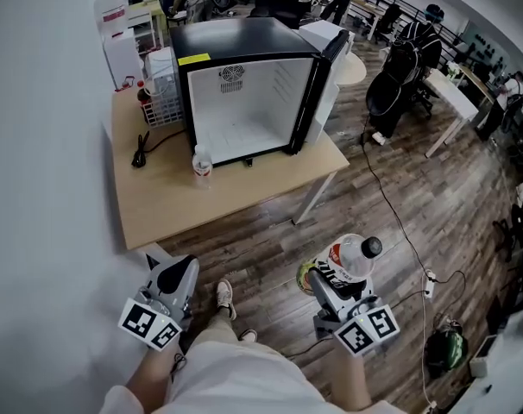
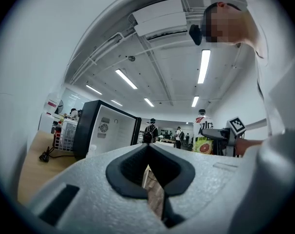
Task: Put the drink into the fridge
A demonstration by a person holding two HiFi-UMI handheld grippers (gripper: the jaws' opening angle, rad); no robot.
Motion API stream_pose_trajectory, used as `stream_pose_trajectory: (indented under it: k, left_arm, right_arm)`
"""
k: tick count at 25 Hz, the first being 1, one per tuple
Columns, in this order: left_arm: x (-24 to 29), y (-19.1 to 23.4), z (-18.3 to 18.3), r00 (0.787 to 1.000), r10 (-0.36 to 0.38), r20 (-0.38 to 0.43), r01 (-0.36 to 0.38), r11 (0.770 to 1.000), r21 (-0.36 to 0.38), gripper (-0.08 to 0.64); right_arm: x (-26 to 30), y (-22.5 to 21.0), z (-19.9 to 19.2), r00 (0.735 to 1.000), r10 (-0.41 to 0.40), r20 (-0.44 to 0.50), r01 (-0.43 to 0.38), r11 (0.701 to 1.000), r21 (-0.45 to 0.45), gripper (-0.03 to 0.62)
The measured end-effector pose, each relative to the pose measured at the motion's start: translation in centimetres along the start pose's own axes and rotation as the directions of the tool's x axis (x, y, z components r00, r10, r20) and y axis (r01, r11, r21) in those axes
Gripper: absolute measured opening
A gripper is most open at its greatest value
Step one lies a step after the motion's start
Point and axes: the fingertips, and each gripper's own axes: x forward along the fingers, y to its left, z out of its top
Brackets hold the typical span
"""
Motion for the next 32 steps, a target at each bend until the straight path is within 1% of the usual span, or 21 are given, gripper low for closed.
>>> stream_pose_trajectory:
  k: [4, 7, 9, 16, 20, 23, 25, 28, 32]
  left_arm:
    - [3.3, 0.6, -1.3, 0.999, -0.042, -0.013, 0.041, 0.998, -0.048, 0.014]
    - [6.3, 1.3, -1.0, 0.997, -0.078, -0.003, 0.078, 0.996, -0.049, 0.014]
    - [8.3, 2.7, -0.7, 0.996, -0.089, 0.009, 0.09, 0.995, -0.051, 0.014]
    - [14.2, 8.8, -0.4, 0.991, -0.131, 0.004, 0.13, 0.985, -0.113, 0.014]
    - [17.3, 11.5, 0.1, 0.985, -0.175, 0.009, 0.175, 0.977, -0.119, 0.014]
    - [19.3, 13.1, 0.4, 0.978, -0.206, 0.016, 0.207, 0.972, -0.114, 0.014]
    - [20.4, 14.2, 0.5, 0.977, -0.213, 0.026, 0.215, 0.97, -0.116, 0.014]
    - [21.3, 15.2, 0.4, 0.978, -0.205, 0.034, 0.208, 0.969, -0.133, 0.014]
    - [22.6, 15.5, 0.2, 0.98, -0.197, 0.025, 0.198, 0.97, -0.143, 0.014]
  right_arm:
    - [1.7, -1.3, -0.1, 0.999, -0.01, -0.032, 0.01, 1.0, -0.005, 0.43]
    - [3.5, -2.8, 0.1, 0.999, -0.024, -0.045, 0.024, 1.0, -0.009, 0.43]
    - [5.6, -3.8, 0.5, 0.998, -0.034, -0.046, 0.034, 0.999, -0.018, 0.43]
    - [14.4, -5.0, 2.0, 0.998, -0.036, -0.051, 0.034, 0.998, -0.045, 0.43]
    - [18.4, -5.2, 2.6, 0.997, -0.059, -0.053, 0.056, 0.997, -0.061, 0.43]
    - [20.3, -5.5, 2.5, 0.995, -0.071, -0.063, 0.067, 0.996, -0.066, 0.43]
    - [21.4, -5.9, 2.1, 0.994, -0.08, -0.078, 0.075, 0.995, -0.065, 0.43]
    - [22.4, -6.7, 1.7, 0.991, -0.096, -0.097, 0.089, 0.993, -0.074, 0.43]
    - [24.0, -7.9, 2.5, 0.993, -0.085, -0.084, 0.079, 0.994, -0.073, 0.43]
